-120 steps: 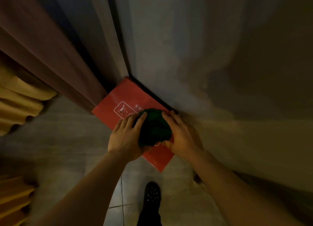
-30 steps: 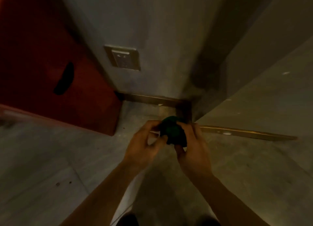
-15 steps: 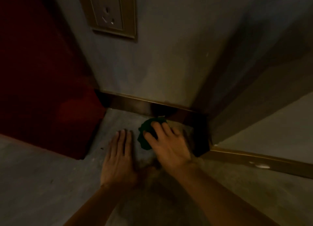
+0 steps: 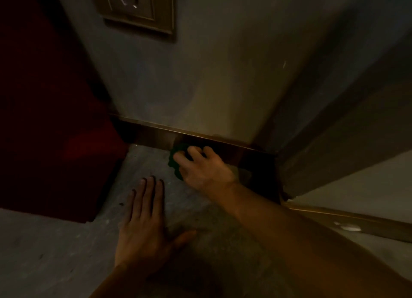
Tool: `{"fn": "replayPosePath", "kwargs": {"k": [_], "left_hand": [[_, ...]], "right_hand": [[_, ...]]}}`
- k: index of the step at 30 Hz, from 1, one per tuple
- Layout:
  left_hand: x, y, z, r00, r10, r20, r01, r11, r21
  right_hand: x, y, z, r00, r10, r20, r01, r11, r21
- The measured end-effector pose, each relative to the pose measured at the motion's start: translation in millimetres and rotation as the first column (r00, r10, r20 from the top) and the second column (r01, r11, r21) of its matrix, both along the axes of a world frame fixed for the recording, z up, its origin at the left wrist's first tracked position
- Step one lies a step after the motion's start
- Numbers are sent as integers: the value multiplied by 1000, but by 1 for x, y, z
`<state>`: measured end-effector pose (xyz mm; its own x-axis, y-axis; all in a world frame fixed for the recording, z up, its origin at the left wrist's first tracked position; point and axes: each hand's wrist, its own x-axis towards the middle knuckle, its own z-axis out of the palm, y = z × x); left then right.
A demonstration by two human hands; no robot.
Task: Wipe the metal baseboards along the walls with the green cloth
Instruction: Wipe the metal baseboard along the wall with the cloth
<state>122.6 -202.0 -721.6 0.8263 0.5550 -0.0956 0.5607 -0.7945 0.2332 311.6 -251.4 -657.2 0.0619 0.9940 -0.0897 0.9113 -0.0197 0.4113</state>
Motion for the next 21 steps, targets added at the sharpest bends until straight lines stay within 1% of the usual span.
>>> {"fn": "replayPosePath", "kwargs": {"k": [3,7,16,21], "left_hand": [[0,0,1,1000,1,-8,-1,1000,-6],[0,0,3,999,-2,-33,3,1000,10],[0,0,6,996,44,-75,-46,999,-25],[4,3,11,988,36,-149,-43,998,-47]], "right_hand": [[-1,0,5,999,-45,16,46,995,-88],[-3,-4,14,997,-74,17,76,990,-123],[2,-30,22,981,-182,68,192,961,-200],[3,-39,29,949,-291,123,314,909,-275]]}}
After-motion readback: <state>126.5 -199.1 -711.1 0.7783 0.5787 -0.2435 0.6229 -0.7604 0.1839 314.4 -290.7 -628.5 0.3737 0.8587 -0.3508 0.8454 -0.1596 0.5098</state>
